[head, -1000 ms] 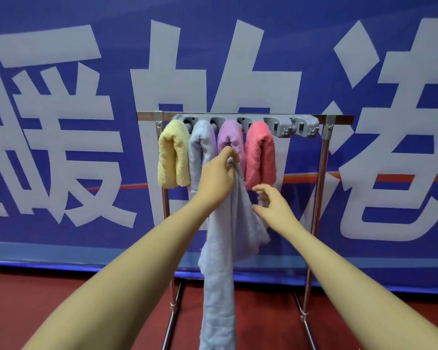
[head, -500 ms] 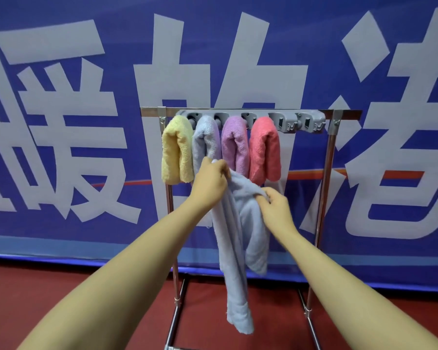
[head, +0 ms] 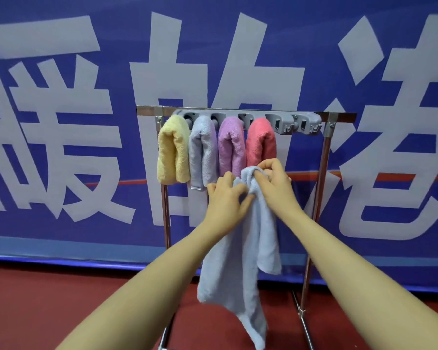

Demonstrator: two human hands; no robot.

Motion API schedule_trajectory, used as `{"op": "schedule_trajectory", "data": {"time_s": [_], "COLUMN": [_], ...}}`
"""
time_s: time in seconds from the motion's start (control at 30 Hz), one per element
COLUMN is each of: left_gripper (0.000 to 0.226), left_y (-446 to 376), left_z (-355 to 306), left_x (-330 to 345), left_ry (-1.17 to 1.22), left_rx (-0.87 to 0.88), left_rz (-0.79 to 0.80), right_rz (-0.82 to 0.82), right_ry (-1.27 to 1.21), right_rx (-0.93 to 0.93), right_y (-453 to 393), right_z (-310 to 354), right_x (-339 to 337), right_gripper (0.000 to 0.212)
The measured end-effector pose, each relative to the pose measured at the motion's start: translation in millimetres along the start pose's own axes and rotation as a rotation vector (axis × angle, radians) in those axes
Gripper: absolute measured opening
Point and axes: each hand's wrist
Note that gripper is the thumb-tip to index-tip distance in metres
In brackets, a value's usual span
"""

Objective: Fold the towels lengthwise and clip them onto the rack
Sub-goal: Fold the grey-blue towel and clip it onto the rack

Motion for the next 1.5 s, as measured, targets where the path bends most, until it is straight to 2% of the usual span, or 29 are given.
{"op": "schedule_trajectory", "data": {"time_s": [0.07, 0.23, 0.3, 0.43, 0.6, 0.67, 0.73, 0.8, 0.87, 1.0, 1.1, 1.23, 1.4, 1.5], "left_gripper": [0.036, 0.040, 0.033, 0.030, 0.034, 0.034, 0.033, 0.033, 0.033, 0.032, 0.034, 0.049, 0.067, 0.057], "left_y": [-1, -9, -17, -33, -42, -42, -40, -39, -40, -42, -41, -28, -5, -2], "left_z": [-1, -3, -6, -6, -4, -4, -5, -7, -8, -3, 8, 16, 12, 10], "left_x": [1, -5, -7, -13, -18, -20, -21, -22, -24, -31, -32, -29, -16, -7], "left_ry": [-0.021, -0.046, -0.052, -0.079, -0.153, -0.170, -0.188, -0.195, -0.202, -0.181, -0.217, -0.164, -0.049, -0.072], "left_rx": [-0.009, 0.006, -0.032, -0.174, -0.230, -0.229, -0.221, -0.222, -0.232, -0.246, -0.264, -0.243, -0.037, -0.030], "left_rz": [-0.038, 0.019, 0.028, 0.010, 0.011, 0.009, 0.008, 0.002, -0.007, -0.042, -0.018, 0.134, 0.233, 0.199], "right_rz": [0.023, 0.003, -0.068, -0.184, -0.017, 0.084, 0.185, 0.208, 0.197, 0.167, 0.064, -0.018, -0.039, -0.072], "right_ry": [0.040, 0.142, 0.189, 0.266, 0.390, 0.430, 0.424, 0.397, 0.365, 0.352, 0.258, 0.203, 0.354, 0.433], "right_rx": [-0.006, 0.012, -0.036, -0.177, -0.229, -0.169, -0.049, 0.025, 0.068, 0.014, -0.011, -0.051, -0.203, -0.317], "right_y": [1, 2, 4, 19, 41, 46, 52, 56, 59, 57, 49, 31, 11, 8], "right_z": [0, -5, -8, -17, -29, -33, -35, -34, -30, -28, -25, -19, -8, -8], "right_x": [-4, -9, -7, -7, -1, 3, 9, 16, 22, 27, 24, 14, 7, 5], "right_gripper": [0.005, 0.010, 0.006, 0.015, 0.028, 0.030, 0.041, 0.049, 0.044, 0.019, 0.022, 0.023, 0.016, 0.013]}}
Point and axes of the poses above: each hand's wrist, its own y-axis away from the middle knuckle, its own x-axis out of the palm, z = x × y, and after that the axes turned 2 degrees about y, right-handed
